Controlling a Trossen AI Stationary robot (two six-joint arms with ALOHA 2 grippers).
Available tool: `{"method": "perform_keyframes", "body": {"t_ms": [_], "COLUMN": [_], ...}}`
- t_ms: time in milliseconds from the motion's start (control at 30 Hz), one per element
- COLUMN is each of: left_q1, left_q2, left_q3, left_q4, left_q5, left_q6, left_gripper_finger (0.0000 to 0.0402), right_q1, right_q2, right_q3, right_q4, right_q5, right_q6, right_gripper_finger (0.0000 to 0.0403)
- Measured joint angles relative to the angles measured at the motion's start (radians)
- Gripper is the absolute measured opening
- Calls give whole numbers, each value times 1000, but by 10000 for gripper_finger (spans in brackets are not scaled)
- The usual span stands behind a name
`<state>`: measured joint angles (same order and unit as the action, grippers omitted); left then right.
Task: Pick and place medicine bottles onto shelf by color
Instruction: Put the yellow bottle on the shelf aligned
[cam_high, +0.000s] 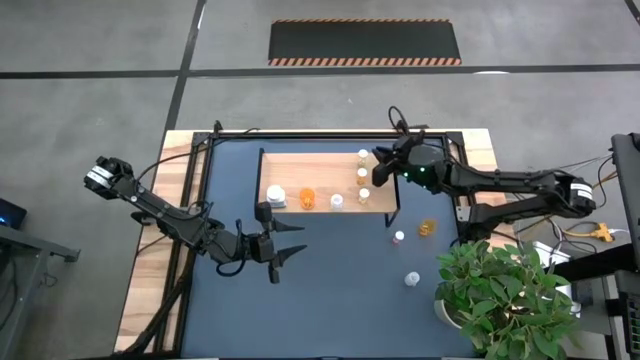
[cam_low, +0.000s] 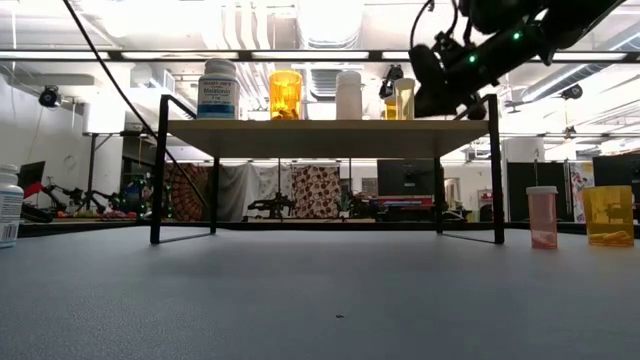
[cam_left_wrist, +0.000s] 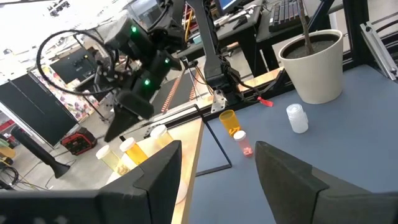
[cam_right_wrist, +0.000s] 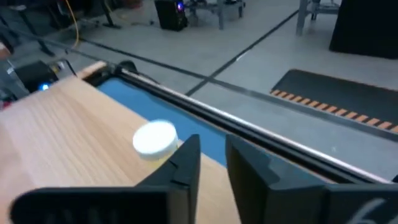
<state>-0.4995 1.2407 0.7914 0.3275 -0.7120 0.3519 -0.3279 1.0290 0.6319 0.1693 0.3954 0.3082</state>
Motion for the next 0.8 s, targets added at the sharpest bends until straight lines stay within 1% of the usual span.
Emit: {"method": "perform_keyframes", "body": {"t_ms": [100,200,367,800], "left_q1": [0,0,0,0], "left_q2": [0,0,0,0], "left_q3": [0,0,0,0], "left_q4": [0,0,-1,0], "left_q5": [0,0,0,0], "left_q6": [0,0,3,3], "left_gripper_finger": [187,187,187,187], "right_q1": [0,0,0,0], "right_q2": [27,44,50,52], "right_q3": [0,0,0,0], "right_q4": [10,30,54,53], "right_q5": [0,0,-2,-14], "right_q6": [-3,-9,-11,-6], "right_gripper_finger": [32,13,9,9]}}
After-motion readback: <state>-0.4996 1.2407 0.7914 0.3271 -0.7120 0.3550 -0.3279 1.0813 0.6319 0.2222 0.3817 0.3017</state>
